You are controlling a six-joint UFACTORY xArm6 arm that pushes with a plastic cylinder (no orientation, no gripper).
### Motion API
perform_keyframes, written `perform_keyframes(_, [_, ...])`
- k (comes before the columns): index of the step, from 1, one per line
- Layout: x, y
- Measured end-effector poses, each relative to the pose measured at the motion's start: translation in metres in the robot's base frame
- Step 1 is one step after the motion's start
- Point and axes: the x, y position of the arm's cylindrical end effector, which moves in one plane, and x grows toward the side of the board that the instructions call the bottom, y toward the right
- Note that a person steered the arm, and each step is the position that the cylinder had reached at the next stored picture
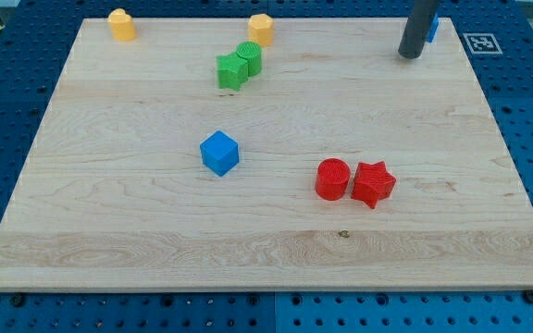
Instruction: Move the green circle away from the green star
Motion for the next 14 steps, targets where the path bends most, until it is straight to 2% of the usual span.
perform_keyframes(1, [0.000,-0.015])
perform_keyframes(4, [0.000,-0.140])
perform_keyframes(5, [0.000,-0.152])
perform_keyframes(7, [0.000,-0.211])
perform_keyframes(10, [0.000,-0.229])
perform_keyframes(13, [0.003,-0.298])
perform_keyframes(14, [0.007,-0.298])
